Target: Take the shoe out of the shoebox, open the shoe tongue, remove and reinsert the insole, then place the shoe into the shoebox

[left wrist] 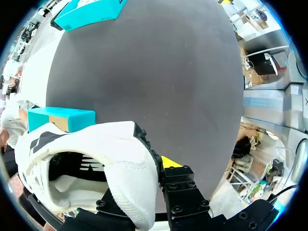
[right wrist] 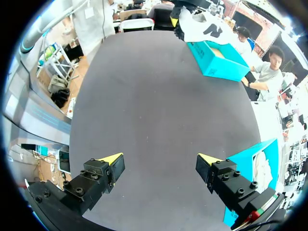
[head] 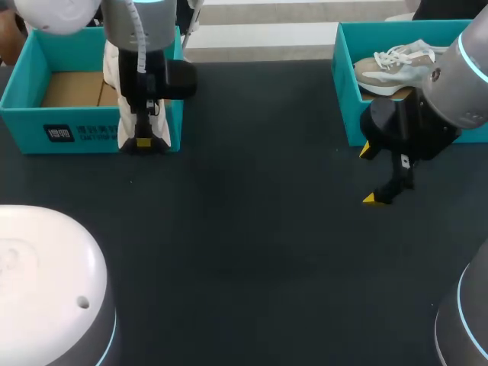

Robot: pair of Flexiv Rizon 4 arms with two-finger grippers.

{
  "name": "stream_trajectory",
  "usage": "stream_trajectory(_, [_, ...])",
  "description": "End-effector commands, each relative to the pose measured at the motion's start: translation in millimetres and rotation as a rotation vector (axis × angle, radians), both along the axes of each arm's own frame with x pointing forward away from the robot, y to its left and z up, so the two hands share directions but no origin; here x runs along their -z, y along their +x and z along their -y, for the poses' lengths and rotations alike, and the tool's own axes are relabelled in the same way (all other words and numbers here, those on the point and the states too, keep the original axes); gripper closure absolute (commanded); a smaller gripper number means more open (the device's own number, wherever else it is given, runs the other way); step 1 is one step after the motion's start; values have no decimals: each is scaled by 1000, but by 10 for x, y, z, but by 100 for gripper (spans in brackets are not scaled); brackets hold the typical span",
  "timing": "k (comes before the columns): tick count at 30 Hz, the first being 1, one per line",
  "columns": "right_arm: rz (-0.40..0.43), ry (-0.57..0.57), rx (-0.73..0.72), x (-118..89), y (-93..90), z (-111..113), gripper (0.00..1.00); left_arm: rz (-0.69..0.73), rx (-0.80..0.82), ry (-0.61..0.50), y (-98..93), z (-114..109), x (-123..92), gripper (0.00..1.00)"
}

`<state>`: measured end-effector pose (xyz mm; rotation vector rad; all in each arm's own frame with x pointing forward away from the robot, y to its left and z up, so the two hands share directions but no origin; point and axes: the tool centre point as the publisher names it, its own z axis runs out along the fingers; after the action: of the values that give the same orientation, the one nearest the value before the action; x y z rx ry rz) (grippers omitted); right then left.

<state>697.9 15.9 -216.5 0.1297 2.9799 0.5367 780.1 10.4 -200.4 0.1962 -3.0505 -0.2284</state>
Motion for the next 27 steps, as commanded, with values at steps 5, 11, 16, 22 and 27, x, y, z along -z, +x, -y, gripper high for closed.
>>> stream_trajectory(5, [-1, -1, 0, 12, 6, -10, 0, 13, 21, 13, 148, -111, -47, 100])
stream_trajectory(11, [-1, -1, 0, 12, 6, -10, 0, 59, 87, 98, 640, -565, -10, 100])
stream_trajectory(16, [-1, -1, 0, 12, 6, -10, 0, 23, 96, 102, 874, -907, -4, 100])
stream_trajectory(22, [-1, -1, 0, 12, 6, -10, 0, -8, 133, 103, 1085, -1272, -75, 100])
stream_trajectory(27, [-1, -1, 0, 12, 6, -10, 0, -27, 224, 68, 1233, -1641, -171, 100])
